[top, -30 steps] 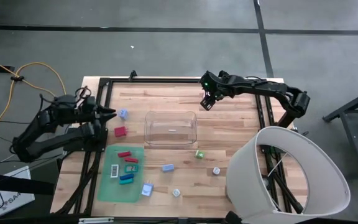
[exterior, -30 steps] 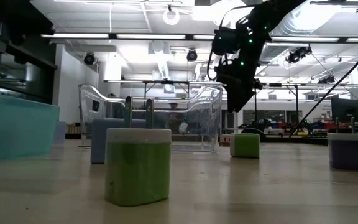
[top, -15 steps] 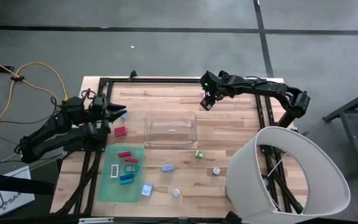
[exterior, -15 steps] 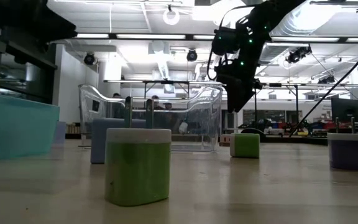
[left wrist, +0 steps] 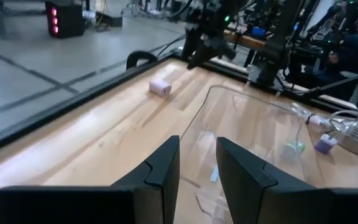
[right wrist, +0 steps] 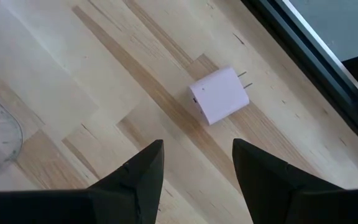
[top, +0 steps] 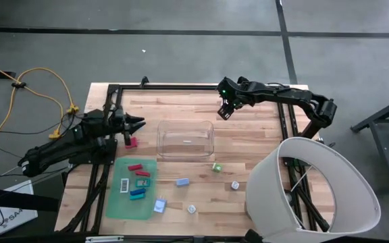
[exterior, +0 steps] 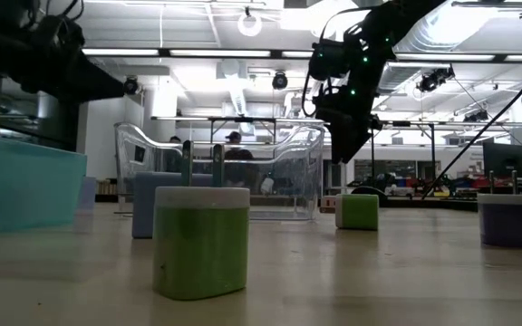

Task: Pick & Place Office items
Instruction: Put the pink charger adapter into transparent bin

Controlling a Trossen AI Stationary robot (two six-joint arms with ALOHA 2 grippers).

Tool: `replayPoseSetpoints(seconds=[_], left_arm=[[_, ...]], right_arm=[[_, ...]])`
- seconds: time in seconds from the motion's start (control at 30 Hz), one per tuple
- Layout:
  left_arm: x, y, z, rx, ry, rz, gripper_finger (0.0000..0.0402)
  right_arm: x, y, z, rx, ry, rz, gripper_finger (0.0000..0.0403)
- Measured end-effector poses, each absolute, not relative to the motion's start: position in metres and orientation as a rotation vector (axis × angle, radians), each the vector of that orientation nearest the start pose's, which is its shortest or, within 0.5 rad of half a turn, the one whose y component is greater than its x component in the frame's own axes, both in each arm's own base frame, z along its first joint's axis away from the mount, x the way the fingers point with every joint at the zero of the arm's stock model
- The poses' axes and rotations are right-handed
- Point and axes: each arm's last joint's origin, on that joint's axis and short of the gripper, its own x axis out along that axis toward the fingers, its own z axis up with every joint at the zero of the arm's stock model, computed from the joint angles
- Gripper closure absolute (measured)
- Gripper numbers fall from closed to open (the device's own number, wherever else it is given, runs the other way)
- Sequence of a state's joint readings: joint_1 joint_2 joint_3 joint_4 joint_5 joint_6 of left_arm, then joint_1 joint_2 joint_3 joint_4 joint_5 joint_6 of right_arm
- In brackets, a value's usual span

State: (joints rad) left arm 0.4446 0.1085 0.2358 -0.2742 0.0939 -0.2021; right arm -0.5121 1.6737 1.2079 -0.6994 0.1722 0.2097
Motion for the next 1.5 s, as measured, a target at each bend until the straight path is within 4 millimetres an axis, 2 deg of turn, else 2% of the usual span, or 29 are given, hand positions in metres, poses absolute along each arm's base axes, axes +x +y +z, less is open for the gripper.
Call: replayPoseSetpoints(seconds=[0.47,0.6,1.07,1.5], left_arm=[[0.092,0.041,0.172,-0.317,0.048,0.384,0.0299],[0.093,0.042,0.169,-0.315,0.029,0.382,0.0299],[0.093,0.042,0.167,-0.281,0.045,0.384,0.0299],[0.094,0.042,0.18,-0.243,-0.104,0.358,0.0299]], right_arm=[[0.29,-0.16,0.221,0.365,1.108,-0.707,0.0224],[0.29,-0.16,0.221,0.364,1.109,-0.706,0.0224],[0.29,-0.16,0.221,0.363,1.108,-0.706,0.0224],[0.295,-0.163,0.224,0.363,1.03,-0.713,0.0224]])
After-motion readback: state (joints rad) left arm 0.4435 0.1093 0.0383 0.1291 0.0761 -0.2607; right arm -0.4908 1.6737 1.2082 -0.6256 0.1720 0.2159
